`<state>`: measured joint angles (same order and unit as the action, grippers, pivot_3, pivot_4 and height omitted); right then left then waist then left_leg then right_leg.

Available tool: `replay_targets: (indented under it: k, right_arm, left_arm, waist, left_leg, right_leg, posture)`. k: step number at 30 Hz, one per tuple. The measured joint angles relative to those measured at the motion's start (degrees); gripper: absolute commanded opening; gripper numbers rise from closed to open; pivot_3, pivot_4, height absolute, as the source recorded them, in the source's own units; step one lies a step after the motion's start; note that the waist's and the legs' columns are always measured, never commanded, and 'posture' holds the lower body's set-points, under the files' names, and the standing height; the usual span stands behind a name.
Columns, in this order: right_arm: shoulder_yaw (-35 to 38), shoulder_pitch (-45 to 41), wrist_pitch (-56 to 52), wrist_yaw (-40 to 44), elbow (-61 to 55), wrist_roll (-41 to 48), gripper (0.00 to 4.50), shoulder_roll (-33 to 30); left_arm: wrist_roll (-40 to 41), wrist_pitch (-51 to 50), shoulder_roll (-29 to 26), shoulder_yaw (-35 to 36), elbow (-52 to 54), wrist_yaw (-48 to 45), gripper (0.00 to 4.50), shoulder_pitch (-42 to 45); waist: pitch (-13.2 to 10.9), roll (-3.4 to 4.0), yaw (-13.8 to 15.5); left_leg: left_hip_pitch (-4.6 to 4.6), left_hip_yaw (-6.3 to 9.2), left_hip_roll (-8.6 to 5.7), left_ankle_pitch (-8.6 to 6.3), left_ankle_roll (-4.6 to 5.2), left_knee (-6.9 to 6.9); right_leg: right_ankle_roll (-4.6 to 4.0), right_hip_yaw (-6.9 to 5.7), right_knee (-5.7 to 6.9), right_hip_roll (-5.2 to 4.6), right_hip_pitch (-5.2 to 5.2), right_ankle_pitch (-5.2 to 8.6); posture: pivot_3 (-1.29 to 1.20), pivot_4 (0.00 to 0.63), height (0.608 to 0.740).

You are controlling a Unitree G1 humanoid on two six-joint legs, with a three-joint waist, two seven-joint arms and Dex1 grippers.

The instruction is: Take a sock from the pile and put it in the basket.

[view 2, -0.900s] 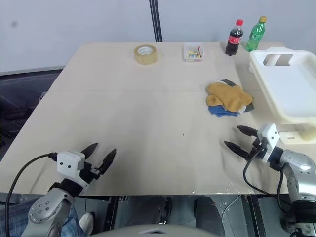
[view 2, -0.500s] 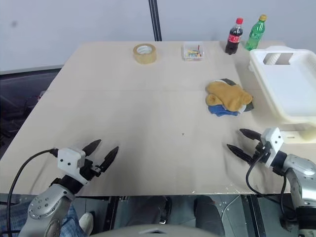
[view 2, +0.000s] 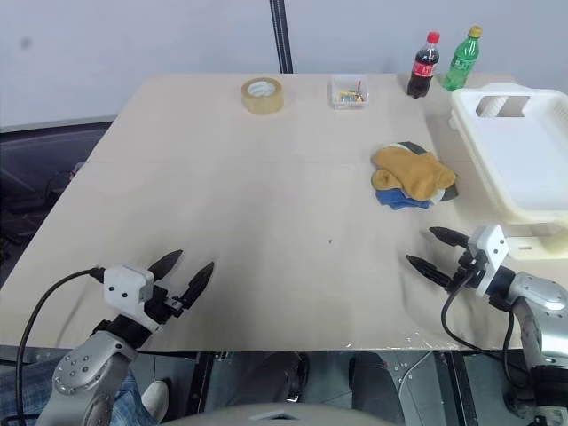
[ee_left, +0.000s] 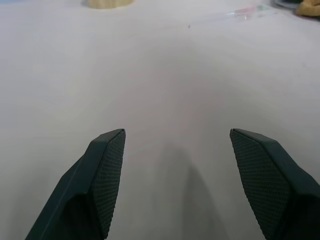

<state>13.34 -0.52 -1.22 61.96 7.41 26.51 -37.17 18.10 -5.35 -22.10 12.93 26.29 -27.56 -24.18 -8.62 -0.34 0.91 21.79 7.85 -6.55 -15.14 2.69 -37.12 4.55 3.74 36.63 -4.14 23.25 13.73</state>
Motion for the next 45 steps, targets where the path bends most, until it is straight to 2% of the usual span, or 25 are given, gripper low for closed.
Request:
replay_targets:
  k: [6, 9, 15, 21, 26, 29, 40, 43, 45]
  right_arm:
    - [0.00, -0.37, -1.93, -2.68, -1.59, -0.08, 4.47, 0.06]
    - [-0.04, -3.63, -2.84, -6.86, -3.96, -0.32, 4.47, 1.60]
    - [-1.08, -5.93, -3.77, -10.06, -5.06, -2.12, 4.47, 2.07]
    - [-5.55, -18.36, -7.49, -20.42, -3.53, -8.65, 4.47, 6.86]
    - [-10.77, -30.26, -12.11, -26.90, 4.88, -13.97, 4.47, 11.03]
    - [-13.35, -37.14, -12.14, -30.38, 14.80, -18.62, 4.47, 13.41]
    - [-17.52, -51.05, -8.81, -36.75, 36.26, -27.85, 4.47, 17.79]
    - [-17.45, -54.11, -7.75, -38.34, 41.67, -28.80, 3.57, 18.65]
    - [-17.36, -55.26, -7.13, -38.99, 44.03, -28.88, 2.46, 19.52]
  left_arm:
    - [0.27, -0.30, -0.75, -0.93, 0.06, -2.23, 3.59, 1.48]
    - [3.24, -3.09, -3.05, -2.82, 2.67, -5.27, 3.59, 3.76]
    - [6.93, -7.80, -5.32, -3.14, 7.00, -6.41, 3.59, 7.19]
    - [9.72, -8.81, -6.22, -3.50, 9.40, -9.11, 3.59, 6.70]
    - [10.90, -8.36, -7.11, -4.12, 10.25, -11.53, 3.59, 5.28]
    - [11.35, -8.41, -8.78, -4.00, 10.83, -12.94, 3.59, 5.01]
    - [11.33, -8.37, -9.98, -4.01, 10.70, -14.42, 3.59, 6.70]
    - [11.24, -8.34, -9.93, -4.02, 10.64, -14.43, 3.59, 6.46]
    - [11.13, -8.25, -9.78, -4.04, 10.63, -14.40, 3.59, 6.09]
  waist:
    - [0.00, 0.00, -0.06]
    - [-0.02, 0.02, -0.10]
    - [-0.01, 0.03, -0.11]
    - [-0.05, 0.10, -1.38]
    - [-0.07, 0.08, -1.39]
    - [-0.09, 0.09, -1.37]
    - [-0.13, 0.17, -1.89]
    - [-0.14, 0.18, -1.89]
    - [-0.15, 0.19, -1.92]
  left_leg:
    - [0.00, -0.01, 0.00, 0.00, 0.00, 0.00]
    - [-0.01, -0.02, 0.00, 0.00, -0.02, -0.04]
    - [0.11, -0.06, -0.02, 0.26, 0.00, -0.04]
    - [0.09, -0.17, 0.02, 0.30, -0.05, -0.02]
    - [0.17, -0.15, 0.00, 0.32, -0.08, -0.02]
    - [0.20, -0.14, -0.03, 0.32, -0.08, -0.01]
    - [0.19, -0.15, -0.02, 0.34, -0.09, 0.05]
    - [0.20, -0.16, -0.03, 0.34, -0.09, 0.06]
    - [0.20, -0.16, -0.02, 0.34, -0.09, 0.06]
  right_leg:
    - [0.00, 0.02, 0.01, 0.00, 0.01, 0.00]
    - [0.00, 0.04, 0.11, 0.01, 0.04, 0.00]
    - [-0.01, 0.07, 0.10, 0.01, 0.18, -0.01]
    - [-0.03, 0.23, 0.28, 0.07, 0.31, -0.02]
    - [-0.04, 0.18, 0.20, 0.06, 0.36, -0.02]
    - [-0.04, 0.17, 0.18, 0.05, 0.38, -0.02]
    - [-0.05, 0.20, 0.20, 0.10, 0.43, -0.03]
    - [-0.06, 0.20, 0.20, 0.10, 0.44, -0.03]
    - [-0.06, 0.21, 0.20, 0.10, 0.45, -0.03]
  posture:
    - [0.00, 0.150, 0.739]
    - [0.00, 0.150, 0.739]
    - [0.00, 0.150, 0.739]
    - [0.00, 0.150, 0.739]
    - [0.00, 0.150, 0.739]
    - [0.00, 0.150, 0.739]
    - [0.00, 0.150, 0.739]
    - [0.00, 0.150, 0.739]
    - [0.00, 0.150, 0.739]
